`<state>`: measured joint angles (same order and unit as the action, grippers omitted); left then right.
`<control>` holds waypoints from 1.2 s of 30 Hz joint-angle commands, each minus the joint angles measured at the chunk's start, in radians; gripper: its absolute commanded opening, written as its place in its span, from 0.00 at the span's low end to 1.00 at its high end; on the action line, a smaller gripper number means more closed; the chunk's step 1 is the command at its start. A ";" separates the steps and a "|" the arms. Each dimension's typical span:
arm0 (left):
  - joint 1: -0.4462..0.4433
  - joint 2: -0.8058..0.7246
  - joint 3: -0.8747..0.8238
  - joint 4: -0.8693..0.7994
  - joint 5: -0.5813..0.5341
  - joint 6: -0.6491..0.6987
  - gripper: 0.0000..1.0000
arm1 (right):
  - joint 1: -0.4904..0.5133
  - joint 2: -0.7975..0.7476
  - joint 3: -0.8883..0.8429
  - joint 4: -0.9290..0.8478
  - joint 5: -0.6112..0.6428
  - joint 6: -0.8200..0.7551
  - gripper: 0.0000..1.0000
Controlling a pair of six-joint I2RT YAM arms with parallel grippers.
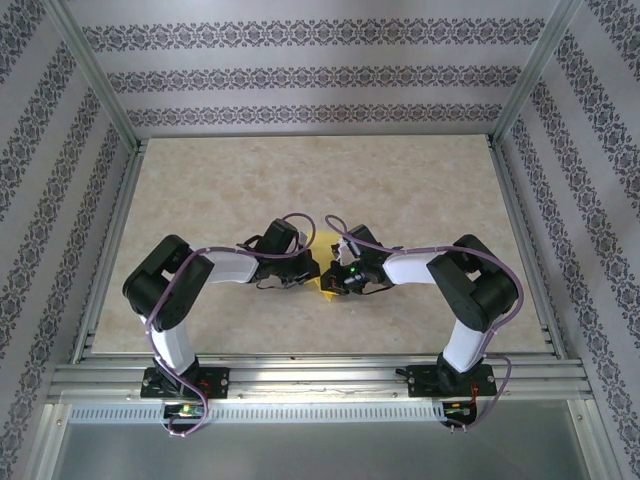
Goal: Fold a paper plane with a square sheet of paper (pick it up from the middle)
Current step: Third fold the triangle at the center of the table.
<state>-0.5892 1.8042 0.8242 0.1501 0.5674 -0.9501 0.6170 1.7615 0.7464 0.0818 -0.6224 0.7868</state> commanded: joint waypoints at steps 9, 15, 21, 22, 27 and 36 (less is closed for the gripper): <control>0.071 0.060 -0.034 0.016 -0.033 0.008 0.03 | -0.012 0.042 -0.035 -0.071 0.053 -0.031 0.00; 0.107 0.057 0.033 -0.100 -0.063 0.058 0.04 | -0.013 0.039 -0.033 -0.081 0.053 -0.041 0.00; 0.145 0.075 0.051 -0.110 -0.059 0.073 0.04 | -0.016 0.043 -0.036 -0.083 0.052 -0.047 0.00; 0.155 0.076 0.043 -0.086 -0.046 0.066 0.04 | -0.016 0.042 -0.037 -0.083 0.051 -0.047 0.00; 0.190 0.100 0.053 -0.056 0.004 0.071 0.04 | -0.016 0.044 -0.038 -0.084 0.044 -0.049 0.00; 0.247 0.095 0.053 -0.090 0.002 0.101 0.04 | -0.018 0.036 -0.042 -0.082 0.038 -0.049 0.00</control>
<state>-0.3935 1.8645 0.8757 0.1154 0.6762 -0.8860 0.6056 1.7660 0.7429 0.1097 -0.6178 0.7559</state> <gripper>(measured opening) 0.062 0.049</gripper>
